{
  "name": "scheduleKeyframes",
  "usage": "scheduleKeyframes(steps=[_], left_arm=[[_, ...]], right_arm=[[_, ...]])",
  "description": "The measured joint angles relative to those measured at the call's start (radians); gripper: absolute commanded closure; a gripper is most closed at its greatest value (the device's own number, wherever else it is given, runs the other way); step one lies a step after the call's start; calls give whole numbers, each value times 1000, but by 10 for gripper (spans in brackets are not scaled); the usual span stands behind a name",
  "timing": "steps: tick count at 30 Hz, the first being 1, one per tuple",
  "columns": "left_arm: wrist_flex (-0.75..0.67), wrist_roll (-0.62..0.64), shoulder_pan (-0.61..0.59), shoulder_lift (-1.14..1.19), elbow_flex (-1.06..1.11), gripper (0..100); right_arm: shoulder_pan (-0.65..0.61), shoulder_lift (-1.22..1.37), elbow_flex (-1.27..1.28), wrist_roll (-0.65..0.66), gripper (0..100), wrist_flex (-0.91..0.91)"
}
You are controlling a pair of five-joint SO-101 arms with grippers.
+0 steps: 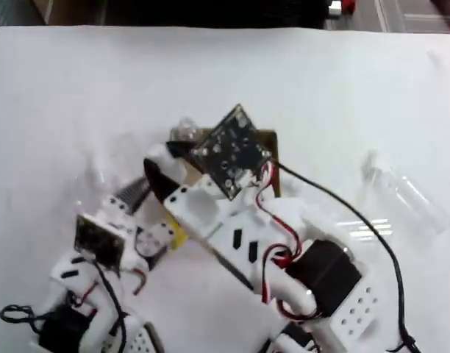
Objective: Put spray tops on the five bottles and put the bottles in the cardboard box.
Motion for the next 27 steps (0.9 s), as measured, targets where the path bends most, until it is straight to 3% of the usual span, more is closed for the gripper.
scheduleKeyframes(steps=[4, 27], left_arm=[[-51, 14, -77, 9, 48, 751], [-28, 17, -158, 12, 48, 748]], right_arm=[[17, 0, 0, 0, 982, 3], [135, 31, -40, 43, 983, -3]])
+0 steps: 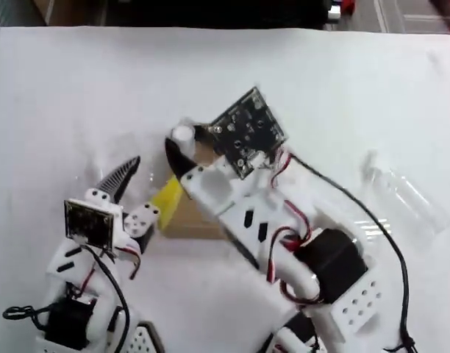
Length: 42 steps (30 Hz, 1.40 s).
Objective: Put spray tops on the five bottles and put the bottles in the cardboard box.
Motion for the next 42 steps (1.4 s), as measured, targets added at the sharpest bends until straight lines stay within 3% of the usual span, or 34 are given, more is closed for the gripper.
scheduleKeyframes(steps=[4, 9, 15, 23, 31, 42], left_arm=[[6, 0, 2, -2, 0, 747], [35, -3, -14, -2, 0, 749], [25, -64, -181, -2, 0, 751], [-72, 97, -387, -5, 64, 751], [-169, 150, -404, -2, 124, 751], [-169, 150, -404, -2, 124, 751]], right_arm=[[91, 114, -123, 43, 983, -69], [107, 347, -353, 55, 983, -68], [124, 623, -655, 57, 983, 25], [149, 870, -925, 57, 983, 172], [150, 965, -1108, 57, 983, 348], [115, 996, -1128, 57, 983, 364]])
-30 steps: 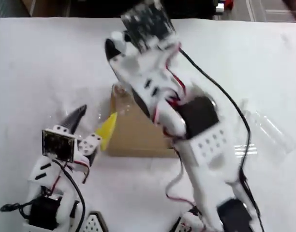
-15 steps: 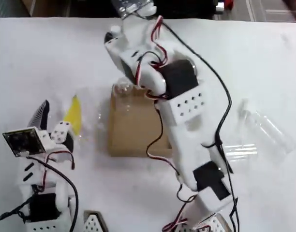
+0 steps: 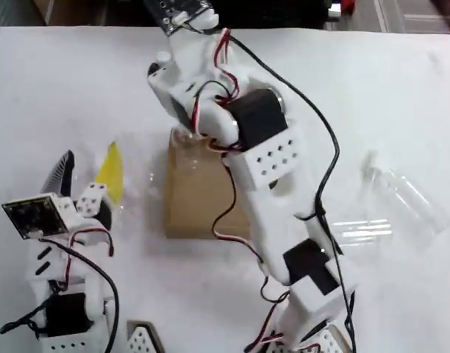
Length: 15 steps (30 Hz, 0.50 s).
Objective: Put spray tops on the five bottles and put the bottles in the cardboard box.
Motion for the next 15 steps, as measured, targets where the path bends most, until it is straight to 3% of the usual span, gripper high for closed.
scheduleKeyframes(steps=[15], left_arm=[[0, 0, 0, 0, 0, 751]], right_arm=[[3, 0, -17, 0, 983, -2]])
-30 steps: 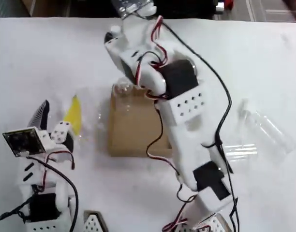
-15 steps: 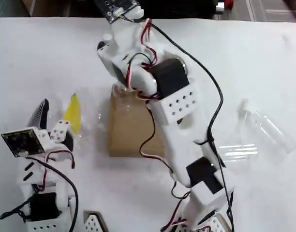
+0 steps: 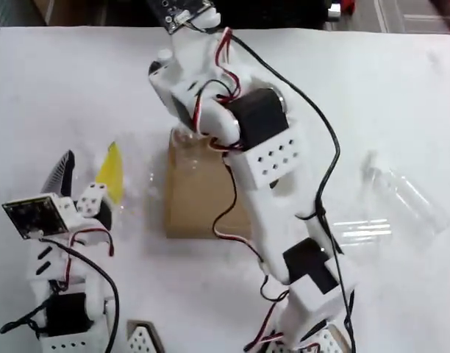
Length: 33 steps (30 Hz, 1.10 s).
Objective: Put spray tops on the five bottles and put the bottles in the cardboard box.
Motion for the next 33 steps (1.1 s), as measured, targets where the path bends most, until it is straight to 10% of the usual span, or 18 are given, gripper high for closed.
scheduleKeyframes(steps=[33], left_arm=[[0, 0, 0, 0, 0, 751]], right_arm=[[34, 181, -29, 0, 982, -12]])
